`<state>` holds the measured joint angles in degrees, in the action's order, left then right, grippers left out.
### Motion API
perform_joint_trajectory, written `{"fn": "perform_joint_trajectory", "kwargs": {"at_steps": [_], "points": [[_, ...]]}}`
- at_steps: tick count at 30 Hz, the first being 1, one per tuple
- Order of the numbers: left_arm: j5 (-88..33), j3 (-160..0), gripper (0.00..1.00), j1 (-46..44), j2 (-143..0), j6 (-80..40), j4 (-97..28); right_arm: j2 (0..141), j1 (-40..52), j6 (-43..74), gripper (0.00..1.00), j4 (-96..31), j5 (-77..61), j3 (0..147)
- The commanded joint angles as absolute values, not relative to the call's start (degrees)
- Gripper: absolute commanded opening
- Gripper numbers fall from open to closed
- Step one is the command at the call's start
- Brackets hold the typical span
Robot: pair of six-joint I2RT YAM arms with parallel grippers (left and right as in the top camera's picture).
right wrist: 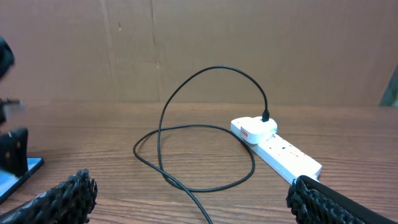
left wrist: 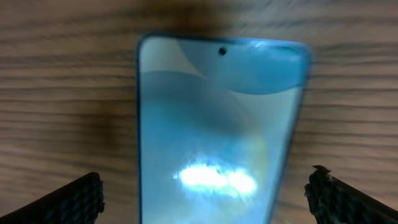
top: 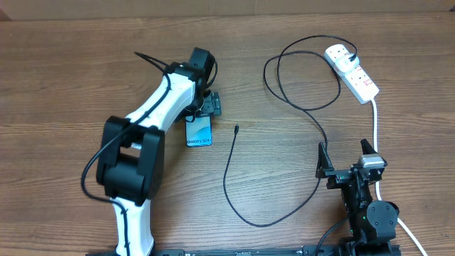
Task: Plug charger to phone and switch on socket
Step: 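Close the left gripper on the phone's top edge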
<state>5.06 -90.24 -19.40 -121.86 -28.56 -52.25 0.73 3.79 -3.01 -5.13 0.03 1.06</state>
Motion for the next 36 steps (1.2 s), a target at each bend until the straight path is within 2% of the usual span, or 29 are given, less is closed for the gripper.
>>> {"fn": "perform_joint_trajectory", "kwargs": {"at_steps": [1, 34, 36], "points": [[5.41, -90.02, 1.00, -19.05, -124.44, -27.83, -52.42, 0.16, 3.90, -3.09, 1.00, -4.82, 0.36, 0.47], [-0.01, -89.97, 1.00, -17.63, -125.27, -23.79, -52.88, 0.16, 3.90, -3.09, 1.00, -4.82, 0.36, 0.47], [0.23, -89.93, 0.97, -18.00, -125.27, -23.79, -52.90, 0.16, 3.90, -3.09, 1.00, -4.82, 0.36, 0.47]]}}
